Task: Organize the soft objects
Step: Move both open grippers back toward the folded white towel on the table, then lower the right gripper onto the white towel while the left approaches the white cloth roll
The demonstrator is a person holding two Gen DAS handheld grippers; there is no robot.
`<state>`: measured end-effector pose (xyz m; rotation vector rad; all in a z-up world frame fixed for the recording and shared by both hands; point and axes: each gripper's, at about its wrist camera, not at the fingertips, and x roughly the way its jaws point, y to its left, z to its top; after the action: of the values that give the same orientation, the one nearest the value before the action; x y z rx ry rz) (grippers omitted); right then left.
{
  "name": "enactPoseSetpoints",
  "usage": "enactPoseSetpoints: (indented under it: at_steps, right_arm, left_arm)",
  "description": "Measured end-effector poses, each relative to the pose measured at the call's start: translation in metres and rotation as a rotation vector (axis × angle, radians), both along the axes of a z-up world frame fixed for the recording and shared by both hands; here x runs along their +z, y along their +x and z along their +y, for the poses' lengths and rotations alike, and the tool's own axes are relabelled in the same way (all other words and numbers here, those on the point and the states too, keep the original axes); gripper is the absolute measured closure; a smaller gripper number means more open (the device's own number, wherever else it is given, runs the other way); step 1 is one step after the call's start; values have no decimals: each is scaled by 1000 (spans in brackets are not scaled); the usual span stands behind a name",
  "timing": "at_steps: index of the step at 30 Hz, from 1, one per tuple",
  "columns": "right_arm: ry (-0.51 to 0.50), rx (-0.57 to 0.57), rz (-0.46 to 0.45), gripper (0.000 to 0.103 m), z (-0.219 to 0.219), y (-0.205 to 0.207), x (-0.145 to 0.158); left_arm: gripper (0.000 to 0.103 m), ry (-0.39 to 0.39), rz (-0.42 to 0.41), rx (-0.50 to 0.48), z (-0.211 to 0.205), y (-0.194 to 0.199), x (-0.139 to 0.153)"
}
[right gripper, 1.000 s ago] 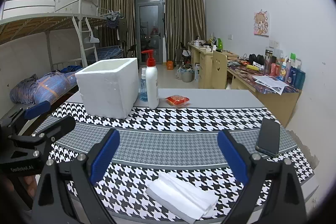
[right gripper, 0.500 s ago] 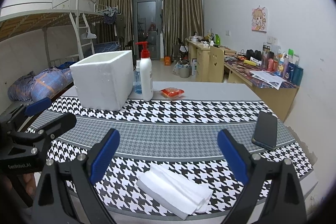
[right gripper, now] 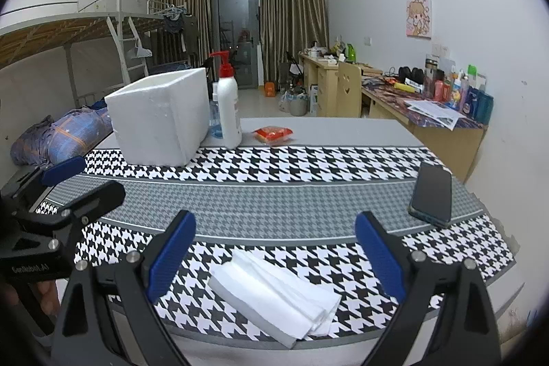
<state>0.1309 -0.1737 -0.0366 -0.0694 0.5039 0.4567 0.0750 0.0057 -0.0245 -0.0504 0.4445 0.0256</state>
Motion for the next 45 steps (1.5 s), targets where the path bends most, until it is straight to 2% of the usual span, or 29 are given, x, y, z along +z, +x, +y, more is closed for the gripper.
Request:
enactPoseSetpoints:
  at_steps: [26, 41, 45]
  right_arm:
    - [-31, 7, 83, 7, -10, 14, -34]
    - [-96, 48, 154, 7, -4, 23, -59]
    - [-125, 59, 173, 15, -3, 25, -66]
  left_arm:
    - [1, -17, 92, -33, -11, 26, -26]
    - [1, -24, 127, -27, -8, 35, -35]
    - [1, -23, 134, -25, -8, 37, -36]
